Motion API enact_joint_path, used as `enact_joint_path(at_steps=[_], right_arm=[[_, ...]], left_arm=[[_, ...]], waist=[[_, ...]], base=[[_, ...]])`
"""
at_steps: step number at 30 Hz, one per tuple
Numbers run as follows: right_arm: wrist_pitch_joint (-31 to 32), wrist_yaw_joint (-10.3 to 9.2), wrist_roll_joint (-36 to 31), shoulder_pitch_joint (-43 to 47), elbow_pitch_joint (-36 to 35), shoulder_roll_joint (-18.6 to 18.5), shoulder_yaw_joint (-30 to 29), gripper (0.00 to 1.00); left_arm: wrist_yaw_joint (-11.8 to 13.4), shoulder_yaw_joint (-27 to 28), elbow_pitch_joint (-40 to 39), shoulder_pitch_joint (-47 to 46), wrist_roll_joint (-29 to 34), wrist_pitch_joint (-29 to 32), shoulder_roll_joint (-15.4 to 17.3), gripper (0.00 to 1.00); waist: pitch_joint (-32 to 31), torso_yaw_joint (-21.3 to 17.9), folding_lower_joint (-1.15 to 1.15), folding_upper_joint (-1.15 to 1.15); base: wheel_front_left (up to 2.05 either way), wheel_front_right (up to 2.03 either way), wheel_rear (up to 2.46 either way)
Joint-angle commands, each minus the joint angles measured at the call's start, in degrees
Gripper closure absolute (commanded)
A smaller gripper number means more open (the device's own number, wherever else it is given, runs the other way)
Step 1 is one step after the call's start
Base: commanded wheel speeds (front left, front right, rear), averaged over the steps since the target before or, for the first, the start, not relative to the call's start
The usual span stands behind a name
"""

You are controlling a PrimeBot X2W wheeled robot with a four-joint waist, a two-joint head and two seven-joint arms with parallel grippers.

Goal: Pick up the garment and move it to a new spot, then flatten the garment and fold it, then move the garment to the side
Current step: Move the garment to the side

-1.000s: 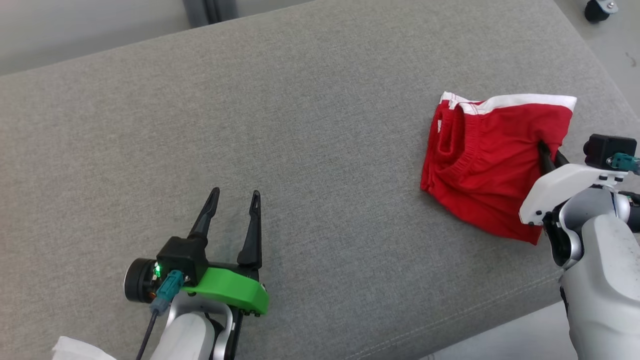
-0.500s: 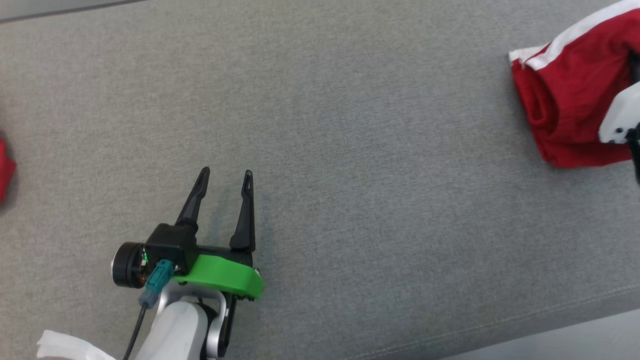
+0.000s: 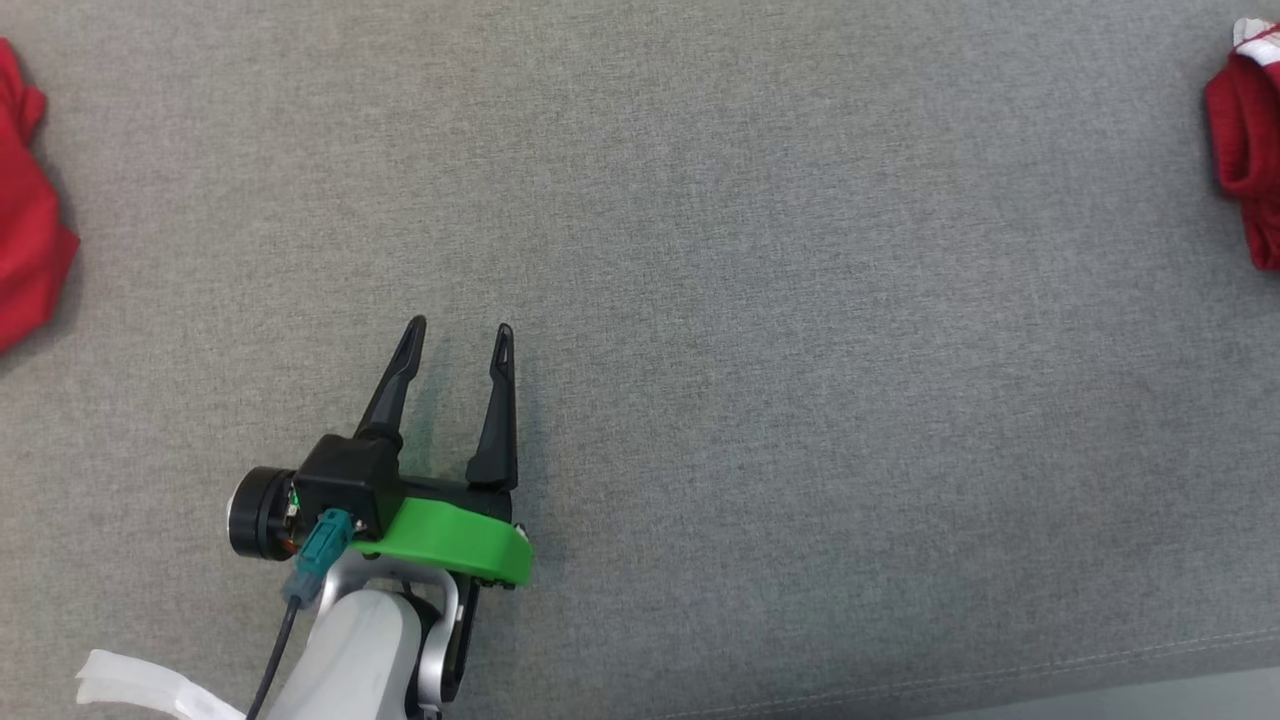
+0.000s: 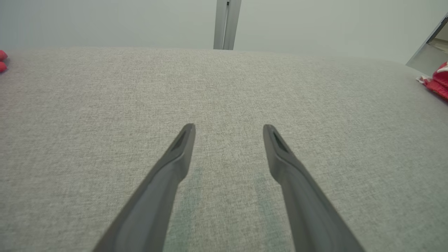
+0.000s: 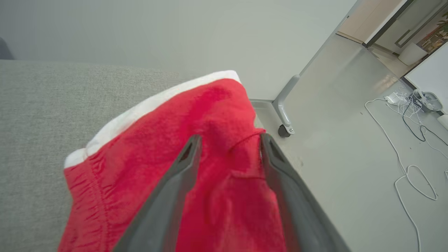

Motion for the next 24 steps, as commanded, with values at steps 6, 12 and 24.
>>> enact_joint_path(at_steps=[6,12,24], right_arm=[[-4.1,-0.10,-2.1,-1.9,3.1,1.6,-0.5,0.00],[-6.4,-0.10,-1.5,-2.9,3.4,4.6,2.0,0.00],[-8.6,-0.10,3.2,5.1,-1.8,13.3,9.0,0.00]], left_arm=[[0.3,-0.2,0.7,-0.9,-0.3,-0.6,0.1,0.00],[0.0,0.4,2.2,-1.1,-1.6,-1.0,-0.1,0.00],[0.9,4.8,9.5,1.0,-5.2,-3.4,-0.9,0.00]], waist=[[-1.0,-1.0,0.00,0.00],[-3.7,-1.7,0.00,0.00],[-14.1,0.9,0.00,0.00]], base=[[0.00,0.00,0.00],[0.00,0.00,0.00],[0.00,0.00,0.00]])
